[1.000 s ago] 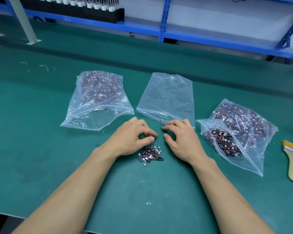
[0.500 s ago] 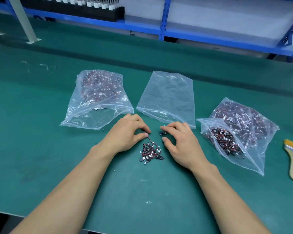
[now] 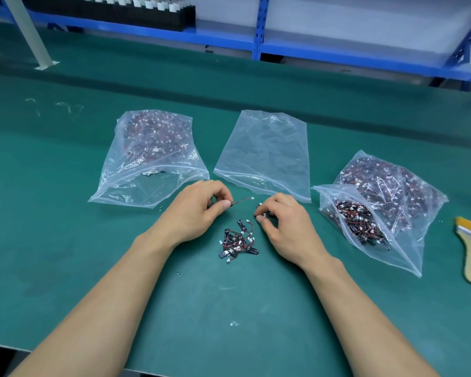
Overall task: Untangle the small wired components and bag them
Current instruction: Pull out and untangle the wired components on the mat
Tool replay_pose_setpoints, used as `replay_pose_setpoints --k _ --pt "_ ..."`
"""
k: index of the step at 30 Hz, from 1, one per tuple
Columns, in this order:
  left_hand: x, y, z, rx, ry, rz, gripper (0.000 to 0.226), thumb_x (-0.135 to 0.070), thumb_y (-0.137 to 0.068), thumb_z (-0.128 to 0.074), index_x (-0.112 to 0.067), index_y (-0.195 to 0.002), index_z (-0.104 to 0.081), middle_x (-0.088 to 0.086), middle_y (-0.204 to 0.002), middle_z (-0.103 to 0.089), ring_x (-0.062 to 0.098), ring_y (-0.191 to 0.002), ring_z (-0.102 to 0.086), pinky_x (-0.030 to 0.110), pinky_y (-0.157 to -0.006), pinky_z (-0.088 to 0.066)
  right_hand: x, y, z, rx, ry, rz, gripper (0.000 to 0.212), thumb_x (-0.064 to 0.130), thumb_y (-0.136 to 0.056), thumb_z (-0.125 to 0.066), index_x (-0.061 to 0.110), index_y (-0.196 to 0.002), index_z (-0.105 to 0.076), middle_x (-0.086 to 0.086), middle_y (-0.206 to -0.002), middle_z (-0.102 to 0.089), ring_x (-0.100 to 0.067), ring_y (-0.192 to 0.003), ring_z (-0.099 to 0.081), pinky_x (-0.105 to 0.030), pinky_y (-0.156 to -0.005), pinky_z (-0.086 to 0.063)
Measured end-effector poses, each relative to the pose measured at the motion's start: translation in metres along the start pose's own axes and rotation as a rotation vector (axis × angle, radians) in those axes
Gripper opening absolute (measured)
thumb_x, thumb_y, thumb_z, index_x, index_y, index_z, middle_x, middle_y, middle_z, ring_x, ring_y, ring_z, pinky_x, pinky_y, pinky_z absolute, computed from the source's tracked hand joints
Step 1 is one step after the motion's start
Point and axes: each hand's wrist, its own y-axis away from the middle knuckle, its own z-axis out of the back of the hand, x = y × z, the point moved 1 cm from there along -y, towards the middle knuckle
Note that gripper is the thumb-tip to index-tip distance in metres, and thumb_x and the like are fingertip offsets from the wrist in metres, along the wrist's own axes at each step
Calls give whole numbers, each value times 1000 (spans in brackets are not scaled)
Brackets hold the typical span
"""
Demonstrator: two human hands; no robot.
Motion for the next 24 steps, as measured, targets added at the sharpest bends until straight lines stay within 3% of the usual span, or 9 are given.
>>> replay_pose_setpoints --k 2,7,10,13,19,24 --pt "0 1 1 -11 -9 19 11 -22 -95 -64 -32 -89 -61 -37 -84 -54 -3 -78 -48 14 -65 -32 0 0 0 3 -6 1 6 13 -92 -68 17 -93 -72 8 -93 -59 -15 -96 -53 -30 -89 -45" --pt "3 3 -1 -15 -1 139 14 -21 -90 -68 -34 -90 -62 -20 -72 -62 -3 -65 -50 25 -62 -36 3 -3 -1 -9 -8 45 10 10 -91 -69 15 -99 -72 11 -94 -62 -14 -92 -53 -31 -89 -46" --pt "4 2 -1 -37 -81 209 13 -22 -86 -69 -33 -82 -65 -19 -67 -63 -4 -67 -55 29 -65 -44 7 -6 -3 -17 -27 70 14 8 -92 -69 13 -104 -73 8 -98 -69 -10 -91 -52 -31 -90 -46" --pt "6 1 -1 -93 -113 269 8 -24 -85 -69 -31 -82 -66 -19 -66 -65 -2 -71 -60 29 -68 -49 9 -6 -2 -56 -34 108 17 6 -93 -66 14 -105 -74 5 -104 -70 -17 -97 -57 -32 -91 -46" --pt "8 0 -1 -101 -123 259 7 -34 -89 -70 -34 -83 -70 -21 -67 -65 -3 -72 -59 29 -69 -47 12 -4 -5 79 32 182 19 23 -93 -68 26 -110 -76 9 -109 -56 -6 -98 -37 -28 -91 -40" --pt "10 0 3 -107 -134 208 7 -32 -88 -69 -38 -84 -69 -24 -70 -64 -9 -75 -55 28 -69 -44 11 -4 -5 130 23 158 15 28 -92 -70 27 -105 -75 13 -108 -53 -8 -104 -39 -27 -95 -37"
